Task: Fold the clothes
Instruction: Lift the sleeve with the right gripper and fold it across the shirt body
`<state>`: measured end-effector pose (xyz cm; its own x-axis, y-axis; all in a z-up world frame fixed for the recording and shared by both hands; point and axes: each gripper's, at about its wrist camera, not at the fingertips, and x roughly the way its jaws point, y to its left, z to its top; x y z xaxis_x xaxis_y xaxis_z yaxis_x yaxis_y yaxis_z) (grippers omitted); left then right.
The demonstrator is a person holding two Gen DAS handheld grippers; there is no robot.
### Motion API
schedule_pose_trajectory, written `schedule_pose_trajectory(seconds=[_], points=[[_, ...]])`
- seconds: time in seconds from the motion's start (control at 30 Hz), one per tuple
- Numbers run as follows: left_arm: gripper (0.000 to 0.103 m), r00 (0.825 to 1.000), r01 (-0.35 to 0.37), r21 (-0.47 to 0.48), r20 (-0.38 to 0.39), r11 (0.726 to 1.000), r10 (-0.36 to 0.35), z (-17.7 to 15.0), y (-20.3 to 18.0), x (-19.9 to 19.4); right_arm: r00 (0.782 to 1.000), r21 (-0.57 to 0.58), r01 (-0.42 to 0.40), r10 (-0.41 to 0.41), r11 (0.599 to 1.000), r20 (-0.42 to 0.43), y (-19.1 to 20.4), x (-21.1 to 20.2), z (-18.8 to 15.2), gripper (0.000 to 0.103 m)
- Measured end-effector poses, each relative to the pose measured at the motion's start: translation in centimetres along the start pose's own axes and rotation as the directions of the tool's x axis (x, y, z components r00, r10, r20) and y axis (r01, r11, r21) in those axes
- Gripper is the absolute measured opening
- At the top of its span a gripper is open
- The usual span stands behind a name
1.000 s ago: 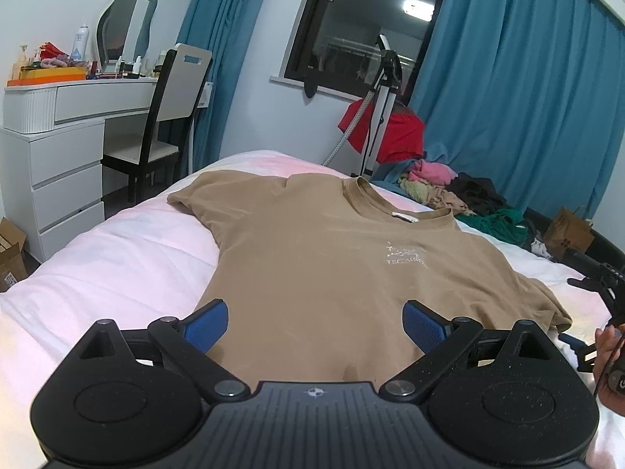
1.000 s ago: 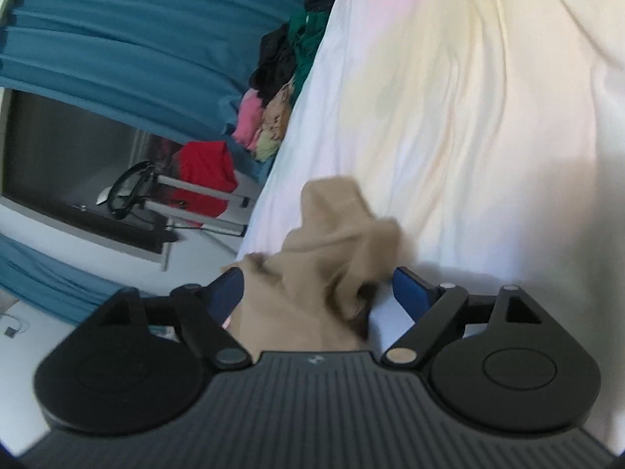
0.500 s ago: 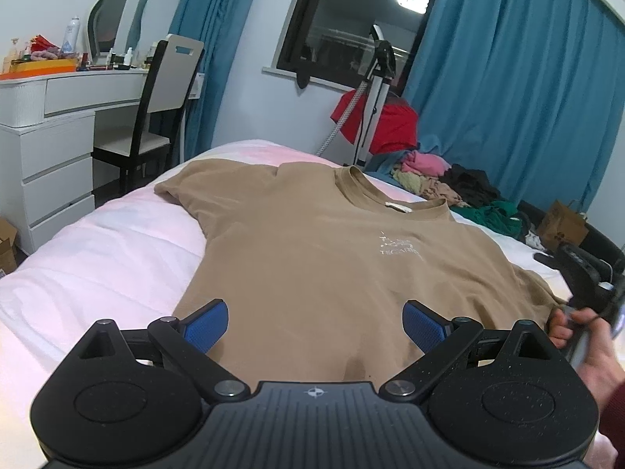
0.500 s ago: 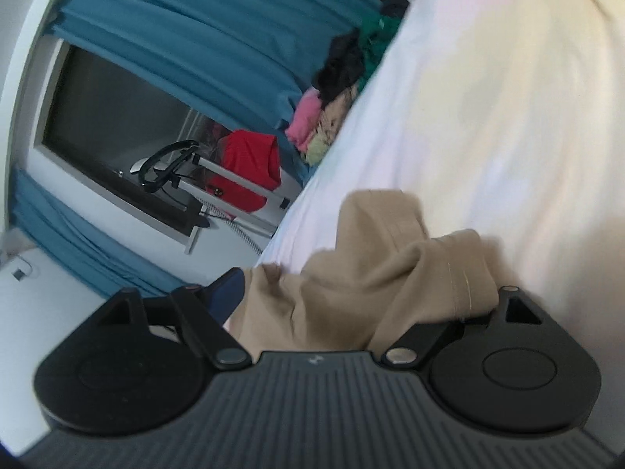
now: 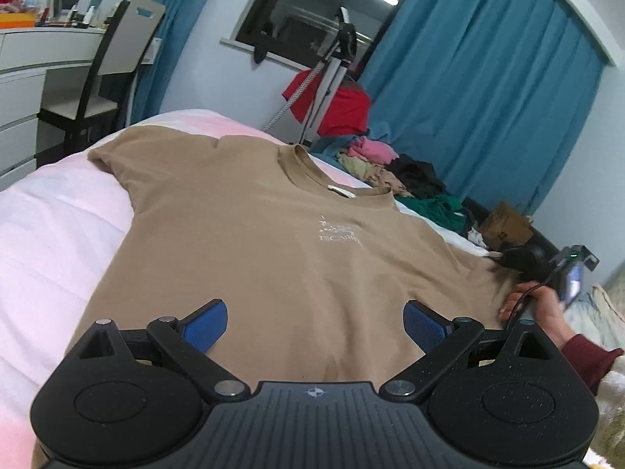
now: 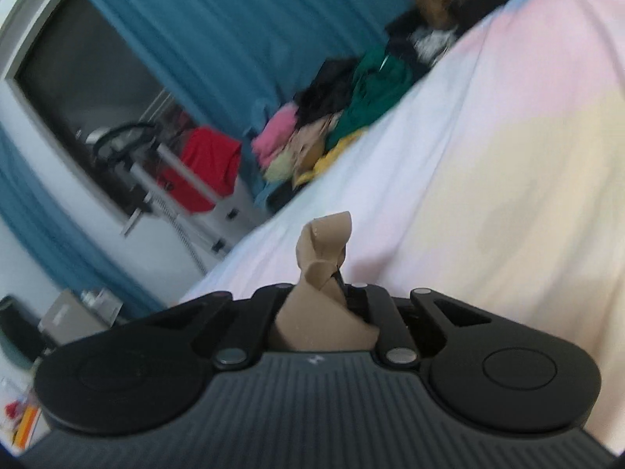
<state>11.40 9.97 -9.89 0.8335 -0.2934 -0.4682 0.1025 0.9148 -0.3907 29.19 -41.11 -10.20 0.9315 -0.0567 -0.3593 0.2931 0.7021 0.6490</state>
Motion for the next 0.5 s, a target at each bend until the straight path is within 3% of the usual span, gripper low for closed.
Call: schedule_pose_trajectory(seconds=[0.13,0.27,0.5], points=[[0.098,1.000,-0.016,-0.025,0.018,1.000,0.016,0.6,0.3,-0.9,0.994,-0.086,0.060,-0.051,0.995,0.098,1.3,-2.3,3.1,0.009],[0.098,0.998,-0.062,0.004,0.017,0.998,0.062,1.5,0.4,-1.7,0.989,-0.181,0.100,-0.078,0.978,0.124,4.5,-3.0,4.7,0.009],[0.098,0.984,-0.179,0.094,0.026,0.979,0.178,2.9,1.1,-2.9,0.976,-0.383,0.158,-0.085,0.910,0.203,13.4,-4.2,1.4,0.009]])
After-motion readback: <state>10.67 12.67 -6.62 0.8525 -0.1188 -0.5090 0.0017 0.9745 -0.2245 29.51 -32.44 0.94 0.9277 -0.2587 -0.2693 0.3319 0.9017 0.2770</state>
